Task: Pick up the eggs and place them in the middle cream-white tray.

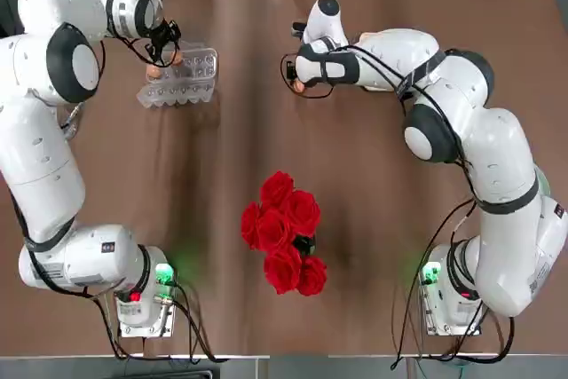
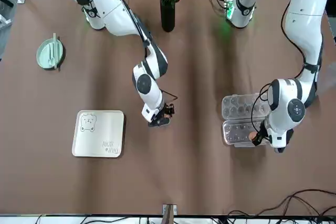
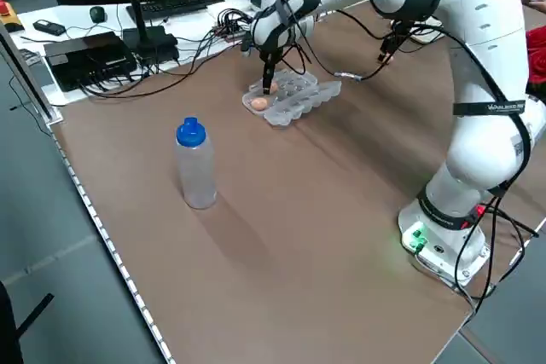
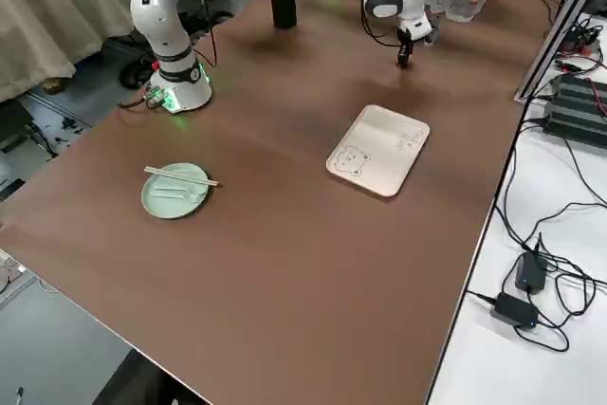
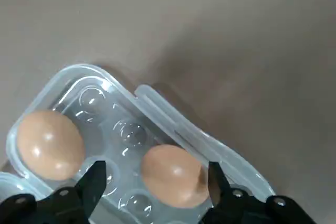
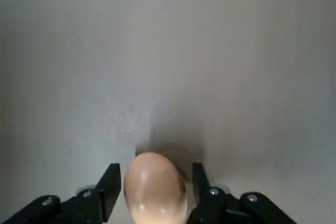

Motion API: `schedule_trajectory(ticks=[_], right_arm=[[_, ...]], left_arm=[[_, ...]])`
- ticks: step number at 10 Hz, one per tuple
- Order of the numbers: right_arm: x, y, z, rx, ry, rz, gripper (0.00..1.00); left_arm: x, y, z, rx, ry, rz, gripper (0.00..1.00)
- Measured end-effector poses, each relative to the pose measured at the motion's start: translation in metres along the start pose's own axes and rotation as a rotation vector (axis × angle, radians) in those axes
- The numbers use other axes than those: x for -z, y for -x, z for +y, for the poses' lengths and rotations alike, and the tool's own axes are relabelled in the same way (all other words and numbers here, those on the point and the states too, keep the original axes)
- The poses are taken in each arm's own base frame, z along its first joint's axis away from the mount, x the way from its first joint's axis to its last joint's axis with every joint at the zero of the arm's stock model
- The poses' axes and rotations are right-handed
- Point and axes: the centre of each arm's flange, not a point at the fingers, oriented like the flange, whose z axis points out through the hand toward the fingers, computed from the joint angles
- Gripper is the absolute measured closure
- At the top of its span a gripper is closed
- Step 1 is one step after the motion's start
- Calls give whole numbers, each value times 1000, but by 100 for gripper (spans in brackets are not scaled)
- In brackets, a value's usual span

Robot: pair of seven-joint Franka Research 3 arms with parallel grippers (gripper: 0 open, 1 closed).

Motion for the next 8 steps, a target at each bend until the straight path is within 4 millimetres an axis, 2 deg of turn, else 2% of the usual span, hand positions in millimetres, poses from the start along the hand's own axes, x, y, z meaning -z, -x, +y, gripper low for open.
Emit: schedule_trajectory(ticks=[3, 4, 5, 6, 8], right_arm=[[-2, 2, -1, 1, 2, -3, 45], [-2, 2, -1, 0, 2, -3, 51], [-2, 1, -1, 0, 2, -4, 51], [-2, 1, -1, 0, 3, -4, 51], [0, 0, 4, -4, 30, -52, 51]], left_arm=[[-9, 0, 0, 3, 7, 3, 16], [-8, 0, 1, 3, 11, 5, 22], [-7, 0, 2, 4, 14, 6, 27], [-5, -1, 4, 4, 21, 11, 41], [-3, -1, 4, 4, 22, 12, 45]])
